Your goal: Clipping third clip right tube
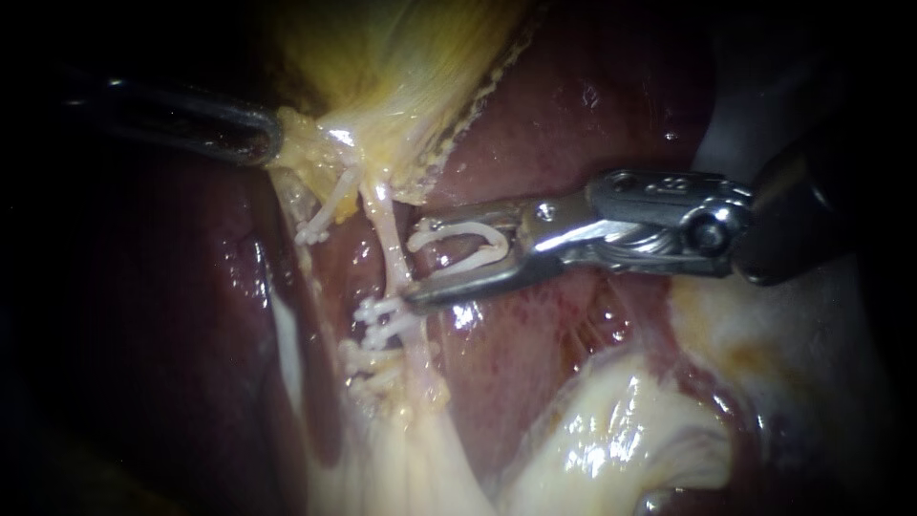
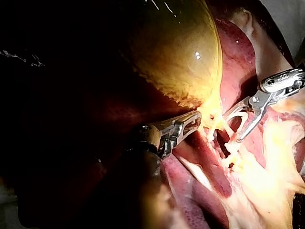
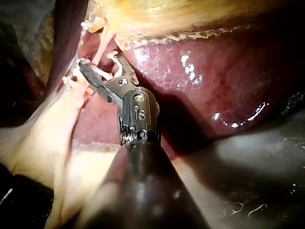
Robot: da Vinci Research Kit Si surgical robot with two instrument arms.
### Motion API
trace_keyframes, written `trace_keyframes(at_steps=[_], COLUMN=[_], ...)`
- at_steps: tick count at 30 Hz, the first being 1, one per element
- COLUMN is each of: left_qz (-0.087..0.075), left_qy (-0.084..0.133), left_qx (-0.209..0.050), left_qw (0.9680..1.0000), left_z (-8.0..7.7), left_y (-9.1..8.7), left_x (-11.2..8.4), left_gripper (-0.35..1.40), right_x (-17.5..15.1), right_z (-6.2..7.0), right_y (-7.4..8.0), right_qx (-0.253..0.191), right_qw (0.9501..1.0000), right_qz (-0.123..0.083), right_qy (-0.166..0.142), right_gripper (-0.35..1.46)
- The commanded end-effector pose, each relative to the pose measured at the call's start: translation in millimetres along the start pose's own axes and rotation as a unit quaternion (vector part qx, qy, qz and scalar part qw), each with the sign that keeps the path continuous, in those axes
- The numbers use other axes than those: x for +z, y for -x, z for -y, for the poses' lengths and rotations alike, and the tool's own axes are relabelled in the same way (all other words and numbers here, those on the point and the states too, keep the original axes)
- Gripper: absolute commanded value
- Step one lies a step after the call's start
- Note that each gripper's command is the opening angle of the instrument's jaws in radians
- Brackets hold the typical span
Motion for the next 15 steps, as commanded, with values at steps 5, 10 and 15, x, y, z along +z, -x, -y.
trace_keyframes(at_steps=[5, 10, 15], left_qz=[0.001, 0.001, 0.001], left_qy=[0.002, 0.002, 0.002], left_qx=[0.000, 0.000, 0.000], left_qw=[1.0000, 1.0000, 1.0000], left_z=[0.0, 0.0, 0.0], left_y=[-0.1, -0.1, -0.1], left_x=[0.2, 0.2, 0.2], left_gripper=[-0.35, -0.35, -0.35], right_x=[1.7, 2.1, 1.7], right_z=[-0.1, 0.0, 0.6], right_y=[0.6, 0.1, -1.5], right_qx=[0.031, 0.047, 0.054], right_qw=[0.9977, 0.9910, 0.9841], right_qz=[-0.040, -0.084, -0.106], right_qy=[-0.044, -0.093, -0.132], right_gripper=[0.50, 0.50, 0.50])
